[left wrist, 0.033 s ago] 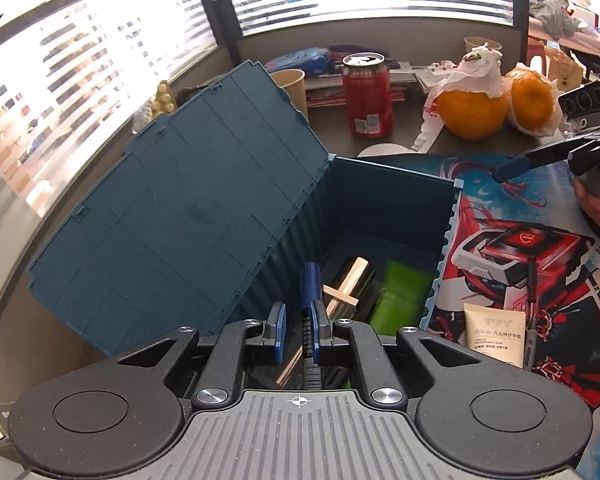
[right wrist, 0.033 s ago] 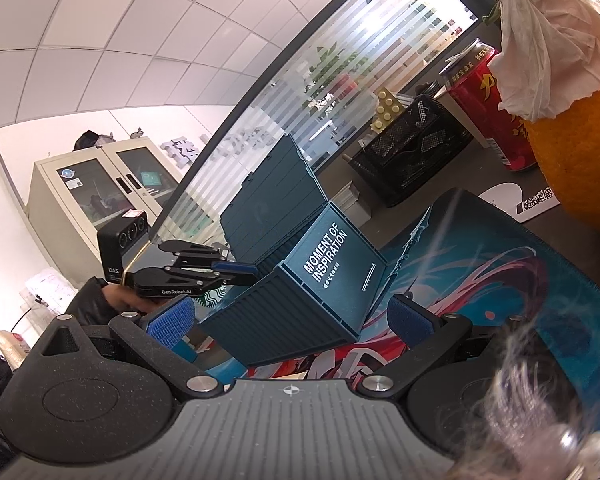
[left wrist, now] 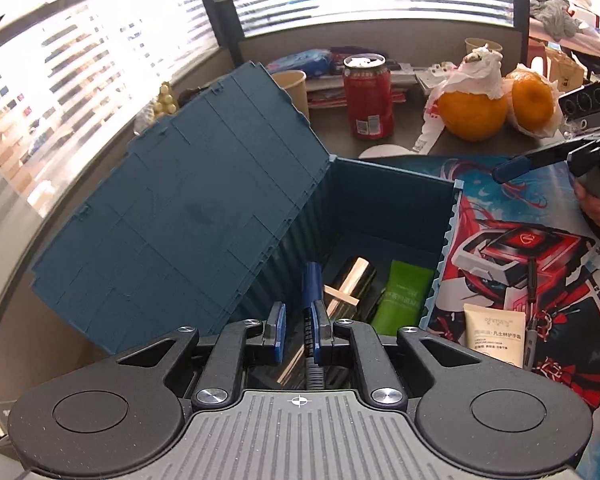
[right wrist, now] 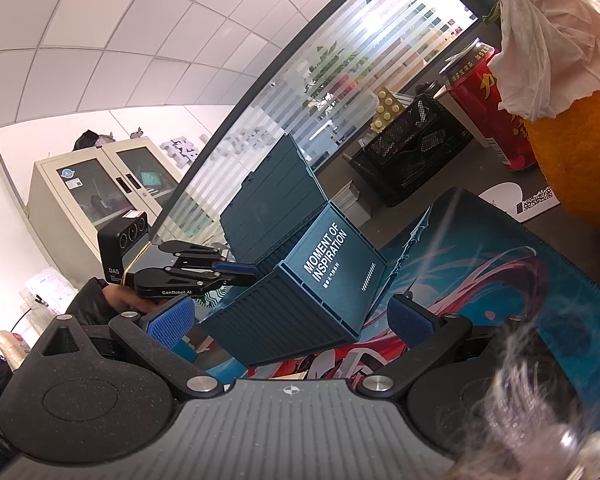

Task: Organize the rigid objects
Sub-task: 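Carry the blue marker into the teal box and open the left tool, then withdraw the left tool from the box while moving the right tool toward the pile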

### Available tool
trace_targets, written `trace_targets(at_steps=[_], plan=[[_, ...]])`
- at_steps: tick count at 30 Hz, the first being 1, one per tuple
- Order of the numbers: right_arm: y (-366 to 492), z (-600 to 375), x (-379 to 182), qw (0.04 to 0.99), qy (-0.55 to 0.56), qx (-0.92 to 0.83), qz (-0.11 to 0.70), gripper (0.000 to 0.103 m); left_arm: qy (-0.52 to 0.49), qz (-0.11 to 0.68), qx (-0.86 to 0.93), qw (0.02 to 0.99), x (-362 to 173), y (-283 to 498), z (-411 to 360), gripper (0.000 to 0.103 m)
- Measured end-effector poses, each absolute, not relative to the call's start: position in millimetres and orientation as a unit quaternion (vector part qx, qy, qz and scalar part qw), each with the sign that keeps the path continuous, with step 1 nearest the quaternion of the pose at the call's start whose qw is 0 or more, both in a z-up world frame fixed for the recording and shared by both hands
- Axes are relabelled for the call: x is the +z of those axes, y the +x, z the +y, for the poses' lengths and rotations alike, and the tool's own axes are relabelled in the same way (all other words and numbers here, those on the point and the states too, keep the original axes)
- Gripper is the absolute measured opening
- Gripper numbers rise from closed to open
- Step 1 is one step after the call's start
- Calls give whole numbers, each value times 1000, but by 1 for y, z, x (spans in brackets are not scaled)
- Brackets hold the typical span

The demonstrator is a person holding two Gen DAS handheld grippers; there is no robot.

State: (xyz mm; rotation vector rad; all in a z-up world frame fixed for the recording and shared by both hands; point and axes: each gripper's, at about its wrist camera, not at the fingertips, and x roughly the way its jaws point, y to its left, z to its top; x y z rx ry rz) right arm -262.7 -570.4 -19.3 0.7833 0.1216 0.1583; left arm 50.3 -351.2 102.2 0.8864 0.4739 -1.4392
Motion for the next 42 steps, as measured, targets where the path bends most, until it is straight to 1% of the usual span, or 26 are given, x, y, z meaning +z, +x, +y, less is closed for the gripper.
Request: trace_targets(at_steps=[1, 7, 8, 9, 10, 11, 12, 13, 17, 18, 19, 23, 26, 28, 31, 34, 37, 42], plan=[[-263, -570, -19, 920, 381, 77, 59, 103, 384, 205, -631, 642, 105, 50, -349, 16], [-263, -569, -20, 921, 379, 70, 62, 103, 339, 186, -637, 667, 129, 31, -319, 18], [-262, -569, -20, 921, 379, 69, 63, 103, 326, 183, -634, 677, 133, 27, -311, 21], [-262, -568, -20, 921, 378, 67, 64, 103, 309, 181, -630, 689, 136, 23, -302, 30], [-262, -568, -20, 921, 378, 66, 65, 103, 289, 181, -626, 701, 138, 19, -292, 43], [-262, -568, -20, 921, 379, 65, 66, 103, 267, 182, -621, 714, 138, 14, -280, 53], [-262, -568, -20, 921, 379, 64, 67, 103, 250, 183, -615, 725, 138, 10, -271, 71], [-262, -569, -20, 921, 380, 63, 68, 103, 233, 184, -611, 734, 136, 5, -259, 80], [-259, -569, -20, 920, 379, 60, 80, 103, 182, 198, -593, 759, 122, -16, -216, 86], [-258, -568, -20, 920, 377, 60, 85, 103, 169, 203, -583, 768, 117, -20, -205, 92], [-256, -567, -19, 922, 372, 58, 93, 103, 155, 211, -572, 777, 112, -24, -194, 95], [-246, -551, -13, 933, 328, 67, 133, 103, 111, 236, -527, 809, 93, -28, -158, 97], [-238, -524, -5, 946, 265, 101, 160, 103, 89, 247, -487, 833, 81, -23, -134, 99], [-229, -496, 1, 951, 203, 128, 193, 103, 66, 253, -473, 841, 75, -20, -119, 100], [-218, -444, 8, 959, 66, 142, 235, 103, 28, 262, -459, 849, 66, -14, -103, 100], [-212, -416, 7, 953, -13, 162, 254, 103, 9, 269, -443, 855, 57, -9, -96, 102], [-206, -409, 4, 949, -24, 159, 272, 103, 4, 280, -424, 861, 47, -3, -90, 102], [-198, -406, 1, 943, -7, 156, 294, 103, -19, 297, -409, 862, 33, 4, -78, 102]])
